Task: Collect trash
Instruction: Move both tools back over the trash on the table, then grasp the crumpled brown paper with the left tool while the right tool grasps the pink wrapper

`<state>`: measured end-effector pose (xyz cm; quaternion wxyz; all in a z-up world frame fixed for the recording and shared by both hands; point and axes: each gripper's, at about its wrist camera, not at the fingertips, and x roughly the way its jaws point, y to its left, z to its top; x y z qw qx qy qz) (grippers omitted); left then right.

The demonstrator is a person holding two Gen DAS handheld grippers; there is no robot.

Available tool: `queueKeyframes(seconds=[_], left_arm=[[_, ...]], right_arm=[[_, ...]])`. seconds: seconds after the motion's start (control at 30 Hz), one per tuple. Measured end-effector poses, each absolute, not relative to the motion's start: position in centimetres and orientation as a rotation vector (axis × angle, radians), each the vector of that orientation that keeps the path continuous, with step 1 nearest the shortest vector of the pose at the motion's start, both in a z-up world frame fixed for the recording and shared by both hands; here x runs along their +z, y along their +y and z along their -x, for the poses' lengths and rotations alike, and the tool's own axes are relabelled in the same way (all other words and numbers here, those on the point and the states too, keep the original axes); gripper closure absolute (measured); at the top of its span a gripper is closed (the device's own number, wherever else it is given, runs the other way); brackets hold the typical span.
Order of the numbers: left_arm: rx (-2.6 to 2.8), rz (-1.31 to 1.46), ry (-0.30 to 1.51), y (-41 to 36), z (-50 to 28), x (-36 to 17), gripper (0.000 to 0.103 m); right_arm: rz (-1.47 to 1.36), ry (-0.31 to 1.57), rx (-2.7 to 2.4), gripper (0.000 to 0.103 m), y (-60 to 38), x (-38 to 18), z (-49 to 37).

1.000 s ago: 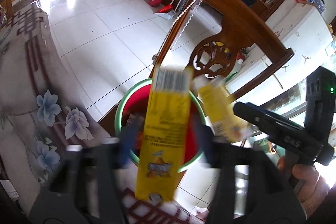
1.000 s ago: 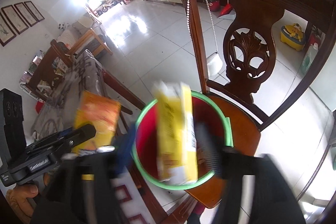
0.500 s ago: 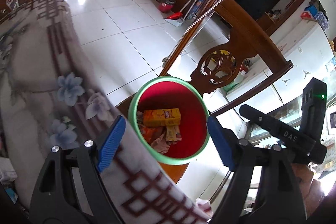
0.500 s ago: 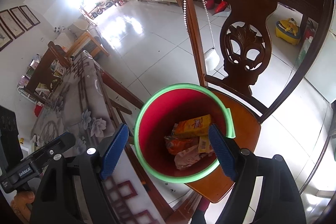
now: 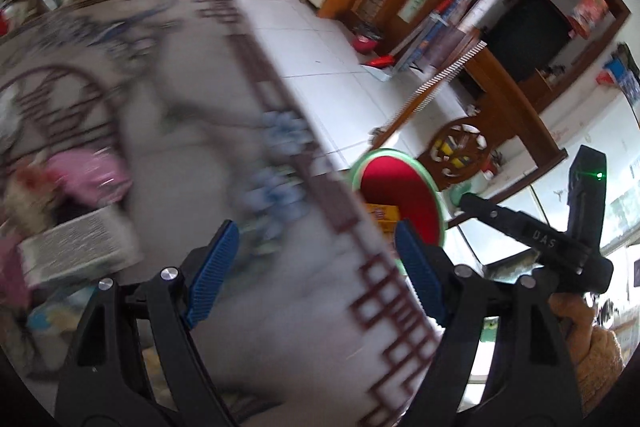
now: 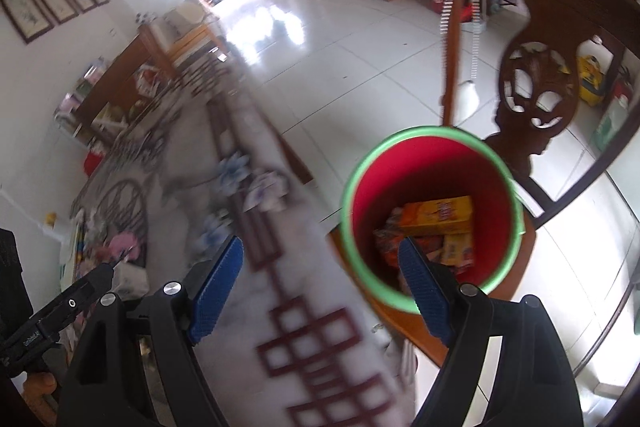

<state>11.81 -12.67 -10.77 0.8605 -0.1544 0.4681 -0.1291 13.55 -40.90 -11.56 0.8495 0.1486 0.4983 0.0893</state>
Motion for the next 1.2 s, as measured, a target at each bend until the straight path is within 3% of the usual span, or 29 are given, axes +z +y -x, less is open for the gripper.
queueKeyframes(seconds=[0.53,0.97,1.0,1.13,1.2], left_arm=[[0.209,0.493,1.003,10.3,0.7,-14.2,0.025],[0.162,0.540,1.161,13.2,0.5,-19.9,0.025],[0.156,0.529,1.159,13.1,0.5,-19.8,0.029],[0.114,0.507,1.157,12.8,0.2,-19.7,0.060],[0.097,0.500,1.144,12.7,0.4,-19.2,0.064]], right_arm=[[-0.205,1.107,0.381,0.025,-24.6,-12.0,-10.5],[-0.198,1.098,0.396,0.025,-19.6,-11.8,-8.0],[-0.199,1.098,0.390,0.025,-19.6,-11.8,-7.9],[-0.200,1.100,0.373,0.025,-19.4,-11.8,-7.9],[-0.192,1.103,0.380,0.025,-18.7,-11.7,-8.0]])
